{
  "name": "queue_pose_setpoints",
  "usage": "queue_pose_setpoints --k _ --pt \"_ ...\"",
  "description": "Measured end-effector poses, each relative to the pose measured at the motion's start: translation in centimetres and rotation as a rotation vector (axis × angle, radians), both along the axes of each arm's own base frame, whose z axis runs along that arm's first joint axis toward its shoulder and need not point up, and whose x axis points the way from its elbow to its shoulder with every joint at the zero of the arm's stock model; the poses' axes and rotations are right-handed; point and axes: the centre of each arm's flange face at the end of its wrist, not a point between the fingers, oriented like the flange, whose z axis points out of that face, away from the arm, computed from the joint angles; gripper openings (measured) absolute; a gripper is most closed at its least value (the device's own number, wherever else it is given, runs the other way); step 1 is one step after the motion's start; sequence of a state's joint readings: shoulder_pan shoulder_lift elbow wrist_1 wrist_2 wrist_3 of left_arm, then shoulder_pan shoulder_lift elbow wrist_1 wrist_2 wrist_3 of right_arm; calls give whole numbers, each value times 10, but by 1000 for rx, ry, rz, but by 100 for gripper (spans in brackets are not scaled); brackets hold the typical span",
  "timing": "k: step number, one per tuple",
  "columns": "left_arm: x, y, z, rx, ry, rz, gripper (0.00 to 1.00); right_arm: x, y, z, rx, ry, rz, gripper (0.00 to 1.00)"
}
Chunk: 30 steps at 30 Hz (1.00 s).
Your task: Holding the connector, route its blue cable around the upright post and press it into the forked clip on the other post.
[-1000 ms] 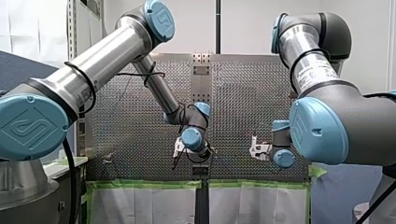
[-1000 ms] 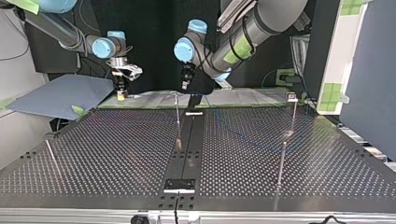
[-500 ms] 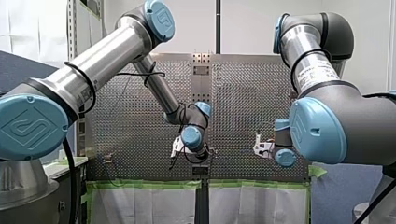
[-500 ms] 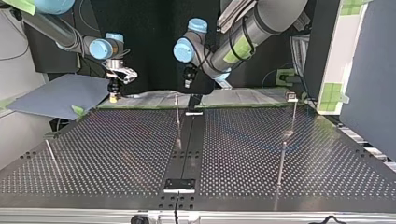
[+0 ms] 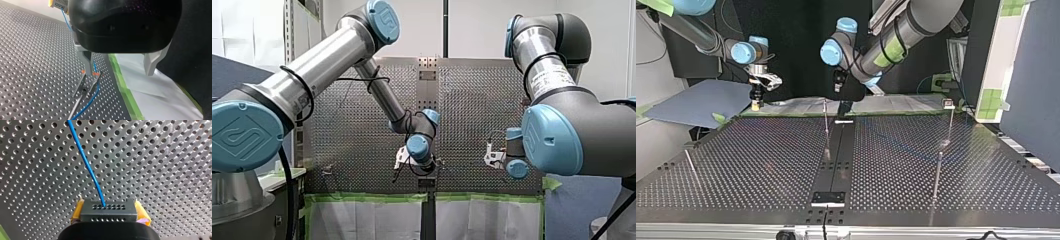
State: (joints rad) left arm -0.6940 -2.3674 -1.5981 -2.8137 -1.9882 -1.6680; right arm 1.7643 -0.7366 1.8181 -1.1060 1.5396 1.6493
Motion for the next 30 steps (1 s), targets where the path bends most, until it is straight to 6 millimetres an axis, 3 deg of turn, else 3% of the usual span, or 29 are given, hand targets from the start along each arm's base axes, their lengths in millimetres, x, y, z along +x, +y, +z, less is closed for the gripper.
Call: queue_pose_setpoints --k 10,18,30 --pt "-5 -3 3 -5 -12 18 100 0 0 0 2 -3 2 0" --pt "-6 -5 19 -4 -60 64 100 0 0 -1 8 -3 3 0" --pt "-11 -6 20 8 -66 80 100 0 1 -1 10 -1 3 0"
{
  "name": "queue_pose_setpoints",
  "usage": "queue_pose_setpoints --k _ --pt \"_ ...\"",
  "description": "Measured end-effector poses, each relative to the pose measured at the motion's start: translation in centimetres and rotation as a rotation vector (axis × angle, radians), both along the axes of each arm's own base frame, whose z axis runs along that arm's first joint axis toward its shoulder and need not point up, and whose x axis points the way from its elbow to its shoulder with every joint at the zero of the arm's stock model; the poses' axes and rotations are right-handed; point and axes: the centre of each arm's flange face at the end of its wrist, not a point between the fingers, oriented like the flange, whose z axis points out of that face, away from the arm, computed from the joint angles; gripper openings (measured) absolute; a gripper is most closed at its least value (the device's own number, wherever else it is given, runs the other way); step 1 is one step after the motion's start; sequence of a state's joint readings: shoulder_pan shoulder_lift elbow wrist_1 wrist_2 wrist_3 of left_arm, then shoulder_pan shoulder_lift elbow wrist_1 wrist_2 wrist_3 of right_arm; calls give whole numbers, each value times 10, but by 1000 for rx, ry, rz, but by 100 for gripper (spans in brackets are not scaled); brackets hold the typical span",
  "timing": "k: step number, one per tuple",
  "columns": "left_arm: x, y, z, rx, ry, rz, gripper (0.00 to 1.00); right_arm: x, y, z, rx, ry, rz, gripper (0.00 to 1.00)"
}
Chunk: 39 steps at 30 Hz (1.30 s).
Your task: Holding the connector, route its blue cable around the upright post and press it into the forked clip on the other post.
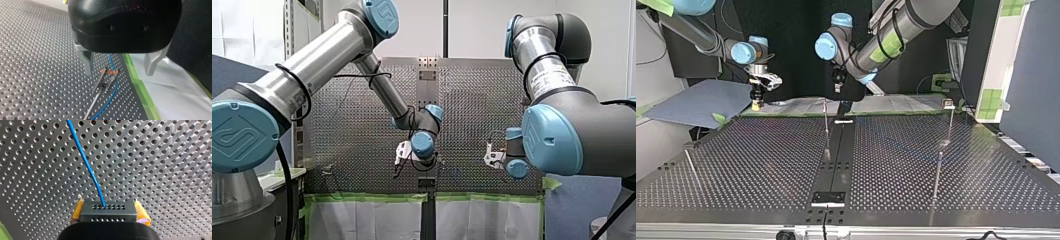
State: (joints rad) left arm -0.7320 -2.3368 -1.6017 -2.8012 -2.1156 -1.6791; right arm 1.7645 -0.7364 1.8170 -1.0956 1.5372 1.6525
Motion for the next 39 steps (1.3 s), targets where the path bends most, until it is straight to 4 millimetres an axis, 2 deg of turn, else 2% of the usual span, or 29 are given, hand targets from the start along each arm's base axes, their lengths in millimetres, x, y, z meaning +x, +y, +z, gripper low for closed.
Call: queue_pose_setpoints --k 10,22,39 --pt "-4 -2 0 3 2 -4 100 -2 2 -2 19 12 -12 0" --pt "-8 -5 0 2 -4 -2 100 -5 24 -17 102 99 -28 0" --pt "-8 -5 0 -1 -6 0 100 17 34 -18 88 142 85 0"
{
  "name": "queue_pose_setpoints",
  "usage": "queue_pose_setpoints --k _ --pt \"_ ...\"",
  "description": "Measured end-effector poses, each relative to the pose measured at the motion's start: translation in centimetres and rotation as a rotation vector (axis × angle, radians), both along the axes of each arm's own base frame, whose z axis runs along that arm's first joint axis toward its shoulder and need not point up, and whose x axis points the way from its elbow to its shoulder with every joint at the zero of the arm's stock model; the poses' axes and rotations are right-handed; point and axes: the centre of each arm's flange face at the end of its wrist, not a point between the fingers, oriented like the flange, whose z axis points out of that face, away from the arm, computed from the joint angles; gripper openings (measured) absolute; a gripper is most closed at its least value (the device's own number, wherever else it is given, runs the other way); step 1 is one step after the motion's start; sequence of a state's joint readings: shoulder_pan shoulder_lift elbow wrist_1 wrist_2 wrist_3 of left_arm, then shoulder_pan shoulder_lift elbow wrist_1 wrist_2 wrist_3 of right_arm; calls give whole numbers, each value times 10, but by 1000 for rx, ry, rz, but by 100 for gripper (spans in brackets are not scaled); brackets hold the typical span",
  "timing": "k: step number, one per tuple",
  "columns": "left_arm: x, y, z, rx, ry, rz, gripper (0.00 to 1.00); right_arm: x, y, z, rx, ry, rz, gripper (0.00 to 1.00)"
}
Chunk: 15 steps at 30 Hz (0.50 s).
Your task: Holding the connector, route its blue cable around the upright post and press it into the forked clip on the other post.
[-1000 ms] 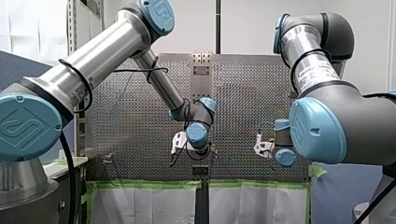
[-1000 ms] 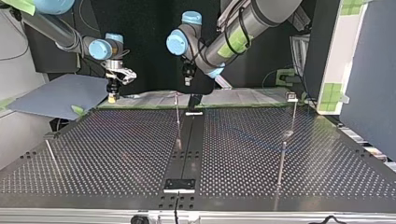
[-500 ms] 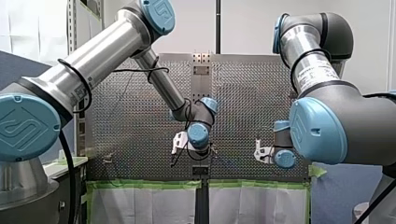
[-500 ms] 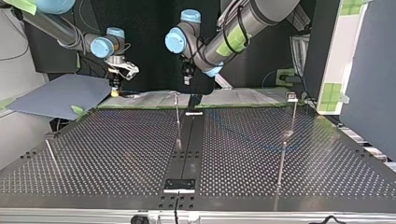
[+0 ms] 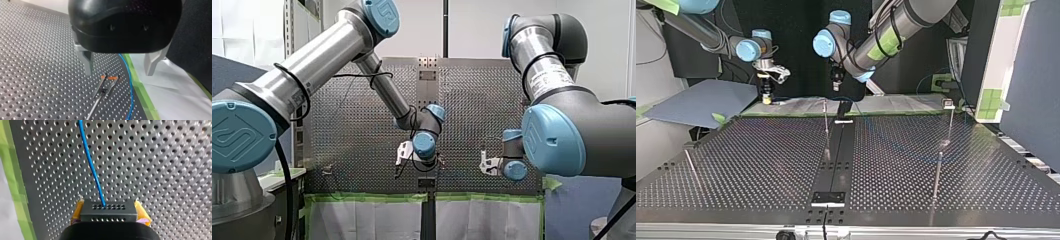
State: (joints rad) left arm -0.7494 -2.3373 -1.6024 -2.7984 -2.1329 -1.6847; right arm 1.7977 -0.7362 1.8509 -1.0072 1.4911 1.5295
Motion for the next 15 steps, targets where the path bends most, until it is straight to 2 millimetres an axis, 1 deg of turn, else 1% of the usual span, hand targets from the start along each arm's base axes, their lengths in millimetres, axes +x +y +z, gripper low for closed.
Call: queue_pose_setpoints --k 7,15 --pt "0 4 -2 3 7 19 100 6 4 0 -1 20 45 0" --pt "-4 18 -14 -1 11 39 100 10 17 -3 -8 30 106 0"
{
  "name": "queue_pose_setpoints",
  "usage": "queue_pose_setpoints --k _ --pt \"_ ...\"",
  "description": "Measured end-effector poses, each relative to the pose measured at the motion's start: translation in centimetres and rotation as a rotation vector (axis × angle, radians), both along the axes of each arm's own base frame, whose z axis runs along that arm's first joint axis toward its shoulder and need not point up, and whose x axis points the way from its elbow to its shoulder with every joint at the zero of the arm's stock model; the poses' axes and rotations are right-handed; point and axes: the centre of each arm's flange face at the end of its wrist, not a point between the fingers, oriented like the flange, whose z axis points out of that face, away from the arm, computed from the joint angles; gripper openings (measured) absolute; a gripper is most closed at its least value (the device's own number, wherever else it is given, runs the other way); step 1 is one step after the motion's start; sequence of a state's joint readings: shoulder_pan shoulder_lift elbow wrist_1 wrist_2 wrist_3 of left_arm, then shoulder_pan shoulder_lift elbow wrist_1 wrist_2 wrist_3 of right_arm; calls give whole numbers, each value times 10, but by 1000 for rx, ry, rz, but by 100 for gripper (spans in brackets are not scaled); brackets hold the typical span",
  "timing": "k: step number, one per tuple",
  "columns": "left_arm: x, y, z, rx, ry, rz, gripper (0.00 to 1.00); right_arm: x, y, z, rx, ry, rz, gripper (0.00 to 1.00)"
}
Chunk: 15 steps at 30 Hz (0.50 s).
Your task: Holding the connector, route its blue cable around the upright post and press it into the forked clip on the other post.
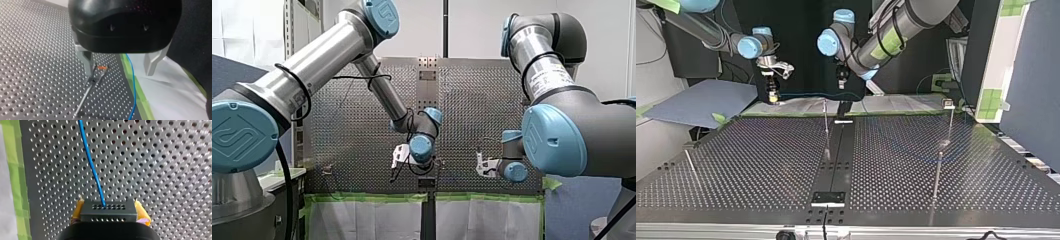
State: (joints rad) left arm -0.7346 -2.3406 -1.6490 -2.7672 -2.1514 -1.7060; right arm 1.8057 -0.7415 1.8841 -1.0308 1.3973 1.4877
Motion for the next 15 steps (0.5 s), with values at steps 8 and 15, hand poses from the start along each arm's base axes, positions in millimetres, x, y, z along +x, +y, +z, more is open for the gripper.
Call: queue_pose_setpoints --k 8,15 --pt "2 2 -15 -20 10 -16 100 2 11 18 -35 -20 30 0" --pt "5 3 -41 -43 17 -22 100 2 11 44 -70 -76 25 0"
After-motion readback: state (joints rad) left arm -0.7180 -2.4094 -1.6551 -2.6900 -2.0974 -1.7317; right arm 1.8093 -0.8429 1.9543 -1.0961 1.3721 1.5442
